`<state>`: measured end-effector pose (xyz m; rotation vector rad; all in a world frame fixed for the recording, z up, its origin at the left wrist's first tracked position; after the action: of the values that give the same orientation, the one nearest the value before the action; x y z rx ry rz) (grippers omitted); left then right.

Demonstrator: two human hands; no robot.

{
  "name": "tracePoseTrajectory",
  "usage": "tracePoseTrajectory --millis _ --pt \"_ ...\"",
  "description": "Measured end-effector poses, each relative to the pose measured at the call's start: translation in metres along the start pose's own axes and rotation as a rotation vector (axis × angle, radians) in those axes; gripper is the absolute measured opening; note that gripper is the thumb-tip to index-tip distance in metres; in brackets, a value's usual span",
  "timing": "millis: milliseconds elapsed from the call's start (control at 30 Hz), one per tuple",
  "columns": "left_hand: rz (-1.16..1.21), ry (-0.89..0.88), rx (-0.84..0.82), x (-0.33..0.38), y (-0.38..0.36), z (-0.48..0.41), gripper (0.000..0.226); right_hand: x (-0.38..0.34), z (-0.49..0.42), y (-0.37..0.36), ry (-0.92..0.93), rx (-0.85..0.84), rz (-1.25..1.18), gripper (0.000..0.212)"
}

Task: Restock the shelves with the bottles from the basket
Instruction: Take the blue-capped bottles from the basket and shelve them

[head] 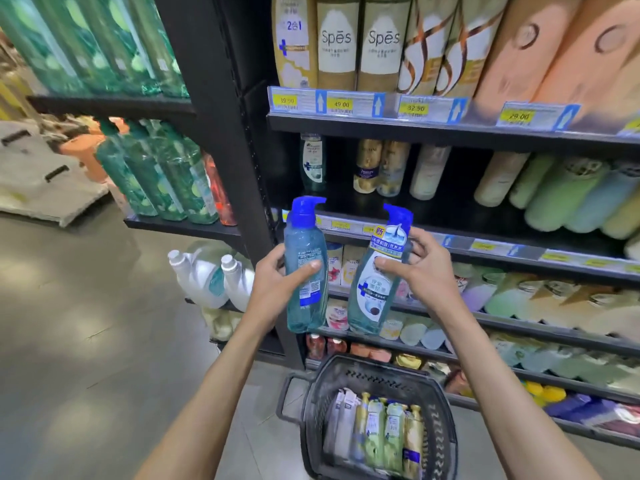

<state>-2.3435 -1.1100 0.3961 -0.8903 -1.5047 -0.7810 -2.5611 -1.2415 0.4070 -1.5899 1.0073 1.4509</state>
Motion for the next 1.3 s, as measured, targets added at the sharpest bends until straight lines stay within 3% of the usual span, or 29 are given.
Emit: tracePoseTrajectory --millis 167,500,667,767,1200,1300 --pt "0.033 0.020 0.057 -0.003 -0.007 -0.010 0.048 0.001 -0.022 0.001 0.009 -0.029 -0.018 0.053" --pt "0.034 0.036 0.044 -0.010 0.017 -0.039 0.037 -0.008 -0.056 -0.013 0.036 -0.078 0.035 0.055" --pt "0.037 0.034 0.002 -0.013 0.036 -0.063 0.049 -0.009 -0.074 -0.040 0.096 -0.070 0.207 0.054" --pt "0.043 0.031 -0.025 -0.016 0.049 -0.078 0.054 -0.009 -0.086 -0.053 0.114 -0.010 0.254 0.053" --pt "0.038 0.055 -0.117 -0.024 0.091 -0.115 0.056 0.015 -0.137 -0.103 0.082 0.436 -0.183 0.045" --pt "0.033 0.057 -0.115 -0.026 0.097 -0.120 0.050 0.019 -0.149 -0.110 0.049 0.476 -0.233 0.044"
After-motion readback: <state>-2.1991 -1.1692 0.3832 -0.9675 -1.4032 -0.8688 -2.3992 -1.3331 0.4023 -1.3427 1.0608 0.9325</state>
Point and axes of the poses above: each hand's wrist, its own z-axis away from the middle knuckle, its own y-axis out of the back of the hand, x = y × z, the point moved 1 cm from there along -z, towards the middle knuckle
